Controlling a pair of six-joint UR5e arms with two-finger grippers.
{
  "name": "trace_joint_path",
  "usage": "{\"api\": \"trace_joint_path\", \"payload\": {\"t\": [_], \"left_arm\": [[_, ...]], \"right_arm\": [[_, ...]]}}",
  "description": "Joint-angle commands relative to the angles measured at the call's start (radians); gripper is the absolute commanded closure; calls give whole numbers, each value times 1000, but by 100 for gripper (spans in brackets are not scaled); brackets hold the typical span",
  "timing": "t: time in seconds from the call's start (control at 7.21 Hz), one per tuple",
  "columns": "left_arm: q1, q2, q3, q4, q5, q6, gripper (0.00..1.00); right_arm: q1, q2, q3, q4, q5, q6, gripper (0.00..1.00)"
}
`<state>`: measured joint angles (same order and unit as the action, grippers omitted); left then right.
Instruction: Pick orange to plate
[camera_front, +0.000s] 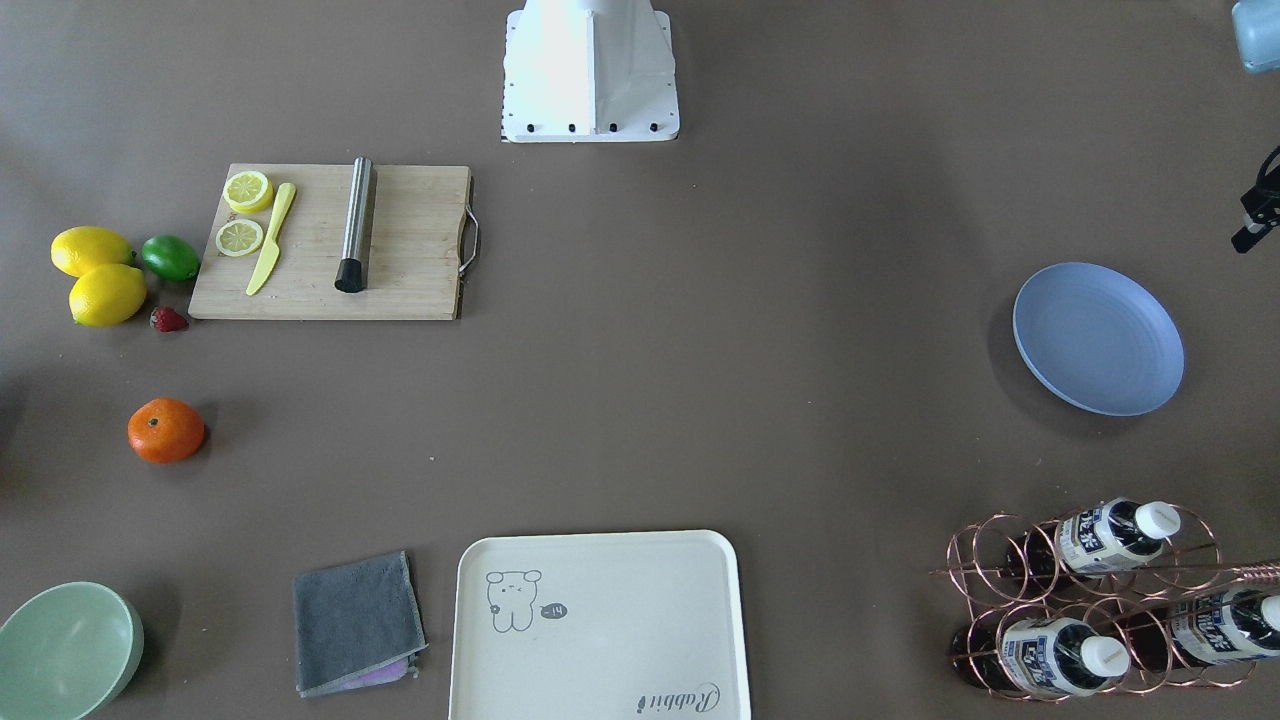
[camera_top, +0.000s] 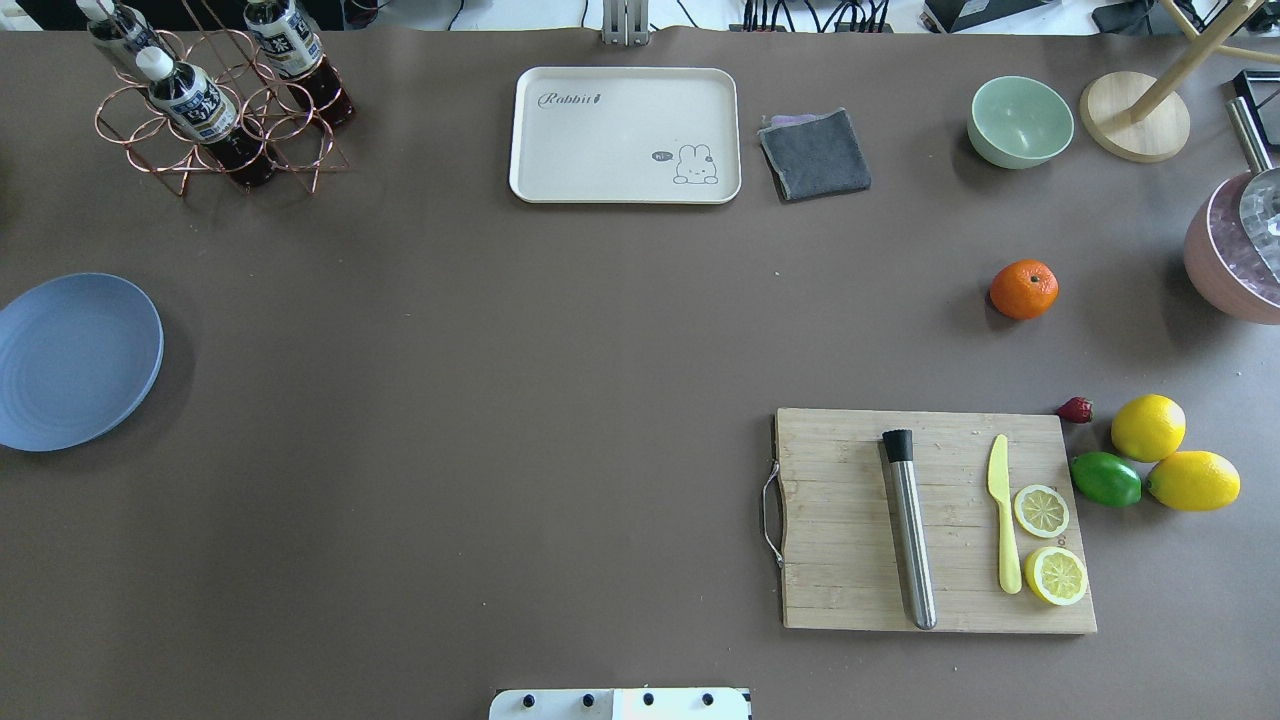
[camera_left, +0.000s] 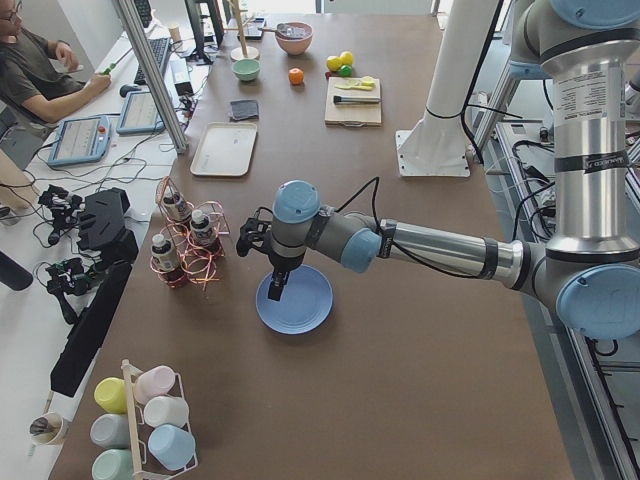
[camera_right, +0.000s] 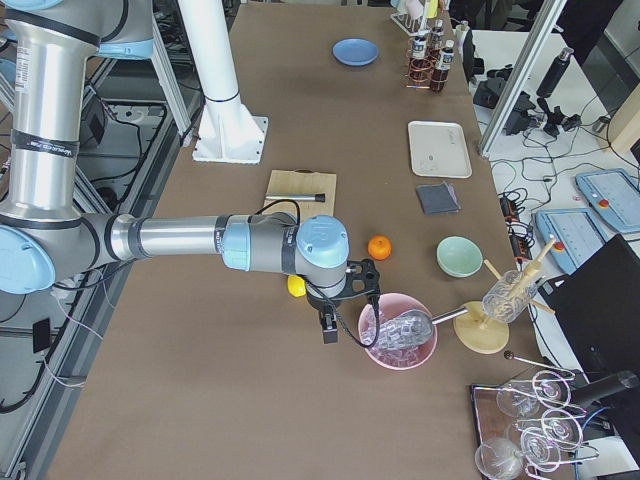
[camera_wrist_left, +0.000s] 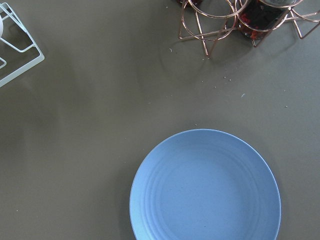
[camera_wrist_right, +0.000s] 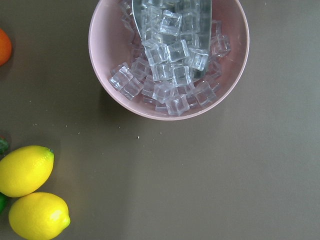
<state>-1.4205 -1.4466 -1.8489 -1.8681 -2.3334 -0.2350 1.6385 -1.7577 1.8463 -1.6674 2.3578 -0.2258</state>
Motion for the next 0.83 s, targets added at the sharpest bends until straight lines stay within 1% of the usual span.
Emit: {"api": "trace_joint_path", "payload": {"t": [0.0, 0.42, 0.55, 0.69], "left_arm": [[0, 34, 11, -56, -3, -9, 2], [-11, 35, 30, -57, -15, -24, 3], [-14, 52, 52, -62, -61, -20, 3], [-37, 51, 68, -63, -73, -26, 3]], "right_arm": [[-12, 1, -1, 0, 4, 0, 0], [-17, 1, -1, 0, 5, 0, 0], [-17, 0, -1, 0, 6, 0, 0], [-17, 0, -1, 0, 3, 0, 0]]}}
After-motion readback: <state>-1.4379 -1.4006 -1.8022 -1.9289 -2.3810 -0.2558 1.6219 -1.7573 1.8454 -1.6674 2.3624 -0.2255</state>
